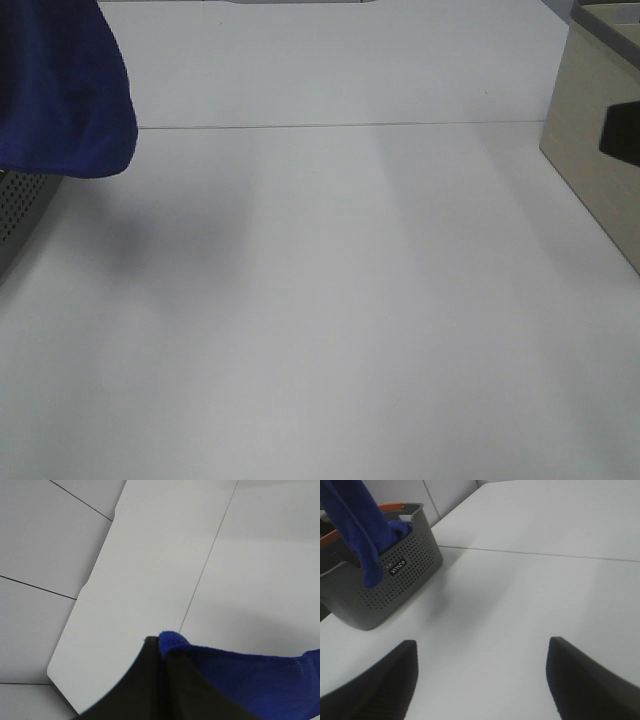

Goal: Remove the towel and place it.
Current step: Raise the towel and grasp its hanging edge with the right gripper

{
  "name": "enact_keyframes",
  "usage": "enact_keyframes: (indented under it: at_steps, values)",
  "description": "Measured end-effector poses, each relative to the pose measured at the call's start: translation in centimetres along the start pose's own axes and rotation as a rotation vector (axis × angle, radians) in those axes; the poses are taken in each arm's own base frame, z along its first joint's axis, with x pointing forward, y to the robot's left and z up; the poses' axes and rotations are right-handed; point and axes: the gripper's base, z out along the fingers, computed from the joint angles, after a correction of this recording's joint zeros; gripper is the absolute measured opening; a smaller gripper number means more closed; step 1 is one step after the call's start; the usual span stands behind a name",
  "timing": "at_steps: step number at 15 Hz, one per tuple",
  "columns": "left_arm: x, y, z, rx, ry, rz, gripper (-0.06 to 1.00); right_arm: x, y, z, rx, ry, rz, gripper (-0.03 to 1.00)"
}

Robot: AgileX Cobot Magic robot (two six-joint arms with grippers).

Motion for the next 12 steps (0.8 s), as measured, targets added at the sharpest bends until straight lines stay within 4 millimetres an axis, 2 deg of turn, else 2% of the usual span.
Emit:
enact_keyframes:
  at_steps: [1, 2, 4, 5, 7, 9, 12]
  values:
    - [-0.1, -0.1, 0.0, 0.01, -0.015, -0.006, 0.0, -0.8, -1.6, 2.5, -0.081, -0.03, -0.008, 0.71]
    - [-0.2, -0.2, 0.0, 0.018, -0.023, -0.01, 0.0, -1.1, -2.5, 3.9, -0.12, -0.056, 0.005, 0.71]
    - [-0.4, -0.3, 0.0, 0.03, -0.04, -0.017, 0.0, -1.4, -3.4, 6.5, -0.242, -0.118, 0.015, 0.71]
    - [-0.4, -0.3, 0.0, 0.033, -0.044, -0.019, 0.0, -0.9, -3.4, 8.3, -0.296, -0.093, -0.006, 0.71]
    - [-0.4, -0.3, 0.0, 0.035, -0.046, -0.02, 0.0, -0.1, -2.2, 11.0, -0.377, -0.013, -0.052, 0.71]
    - [-0.4, -0.3, 0.0, 0.036, -0.047, -0.022, 0.0, 0.3, 0.2, 14.3, -0.408, 0.088, -0.117, 0.71]
    - [-0.4, -0.3, 0.5, 0.047, -0.046, -0.026, 0.0, -0.7, 4.3, 18.5, -0.464, 0.129, -0.228, 0.71]
